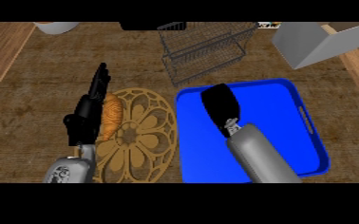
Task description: Pick the tomato from the tray and place it in the tiered basket
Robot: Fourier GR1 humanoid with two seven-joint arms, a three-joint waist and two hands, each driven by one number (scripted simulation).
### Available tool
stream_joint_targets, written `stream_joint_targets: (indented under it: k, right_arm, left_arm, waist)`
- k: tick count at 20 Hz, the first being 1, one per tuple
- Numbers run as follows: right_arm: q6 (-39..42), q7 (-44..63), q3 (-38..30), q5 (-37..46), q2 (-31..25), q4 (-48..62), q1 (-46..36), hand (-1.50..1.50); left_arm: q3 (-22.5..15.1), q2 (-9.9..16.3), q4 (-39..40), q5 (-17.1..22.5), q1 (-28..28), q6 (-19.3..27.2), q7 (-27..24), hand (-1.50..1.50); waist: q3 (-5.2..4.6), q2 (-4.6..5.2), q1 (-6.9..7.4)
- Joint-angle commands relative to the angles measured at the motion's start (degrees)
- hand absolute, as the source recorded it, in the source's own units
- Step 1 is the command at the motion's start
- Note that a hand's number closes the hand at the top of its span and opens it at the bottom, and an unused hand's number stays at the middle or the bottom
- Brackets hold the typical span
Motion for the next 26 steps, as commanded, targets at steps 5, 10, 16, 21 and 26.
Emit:
stream_joint_targets:
  k: [5,10,16,21,26]
  right_arm:
    - [14.33,22.84,3.89,-5.01,2.63,-24.66,-4.99,1.50]
    - [24.48,30.90,-0.06,-10.81,2.66,-38.14,-12.26,1.50]
    - [31.80,38.96,-7.98,-20.36,2.67,-38.62,-24.90,1.50]
    - [28.28,44.06,-14.86,-29.83,2.66,-36.32,-30.13,1.50]
    - [18.42,42.87,-17.71,-32.58,2.66,-26.44,-35.20,1.50]
  left_arm:
    - [-0.86,-0.97,-0.95,-0.13,-1.01,0.00,1.89,0.00]
    - [-0.58,-0.05,-1.88,-0.35,0.93,-0.31,1.12,0.00]
    - [-0.38,-1.77,3.23,-0.23,-1.78,-0.13,-1.29,0.00]
    - [-2.78,-1.55,-4.17,-1.60,0.86,-0.12,2.88,0.00]
    - [1.31,0.52,-1.32,1.31,-3.33,-2.36,3.04,0.00]
  waist:
    - [0.45,0.43,0.25]
    - [0.45,0.41,0.51]
    - [0.44,0.93,0.85]
    - [0.46,0.80,1.50]
    - [0.45,1.09,1.47]
